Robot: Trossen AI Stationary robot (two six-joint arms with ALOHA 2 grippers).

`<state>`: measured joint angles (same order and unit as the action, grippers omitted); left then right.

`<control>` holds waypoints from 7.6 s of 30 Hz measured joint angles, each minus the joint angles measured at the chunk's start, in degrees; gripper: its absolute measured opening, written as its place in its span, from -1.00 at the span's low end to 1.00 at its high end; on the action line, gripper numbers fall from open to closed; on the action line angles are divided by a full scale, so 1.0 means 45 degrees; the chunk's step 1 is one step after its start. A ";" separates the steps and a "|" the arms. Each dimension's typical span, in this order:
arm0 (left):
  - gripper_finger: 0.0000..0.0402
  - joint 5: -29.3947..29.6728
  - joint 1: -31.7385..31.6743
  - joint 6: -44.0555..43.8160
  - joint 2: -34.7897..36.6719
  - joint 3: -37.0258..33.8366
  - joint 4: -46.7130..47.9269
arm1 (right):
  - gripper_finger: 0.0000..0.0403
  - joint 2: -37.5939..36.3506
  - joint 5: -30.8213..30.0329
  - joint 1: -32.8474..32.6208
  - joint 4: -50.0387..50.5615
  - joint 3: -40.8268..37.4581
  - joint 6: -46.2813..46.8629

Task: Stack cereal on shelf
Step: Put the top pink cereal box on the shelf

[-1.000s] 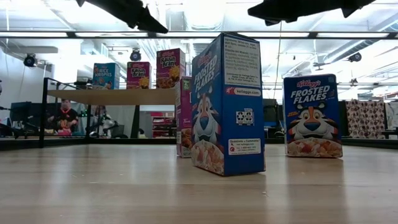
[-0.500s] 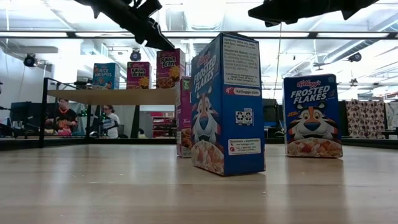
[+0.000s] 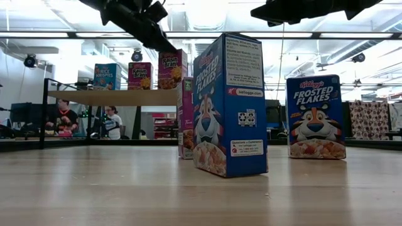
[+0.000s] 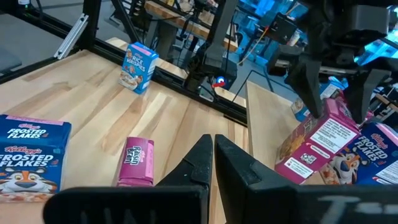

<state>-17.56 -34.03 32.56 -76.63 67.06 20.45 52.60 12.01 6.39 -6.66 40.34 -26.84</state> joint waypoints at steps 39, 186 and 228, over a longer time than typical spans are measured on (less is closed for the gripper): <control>0.53 -0.1561 -0.0387 -0.0753 -0.0048 0.0312 0.0768 | -0.96 0.0000 -0.0011 0.0000 -0.0010 0.0000 -0.0046; -0.10 -0.1532 -0.2329 0.1499 0.1820 0.0137 0.4470 | -0.96 0.0000 -0.0015 0.0001 0.0083 -0.0005 0.0152; 0.13 -0.0121 -0.3676 0.0879 0.1817 0.0064 0.5135 | -0.96 0.0001 -0.0015 0.0004 0.0083 -0.0005 0.0153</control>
<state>-18.11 -50.57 36.51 -68.45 67.35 43.56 52.60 11.94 6.41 -6.28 40.32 -26.15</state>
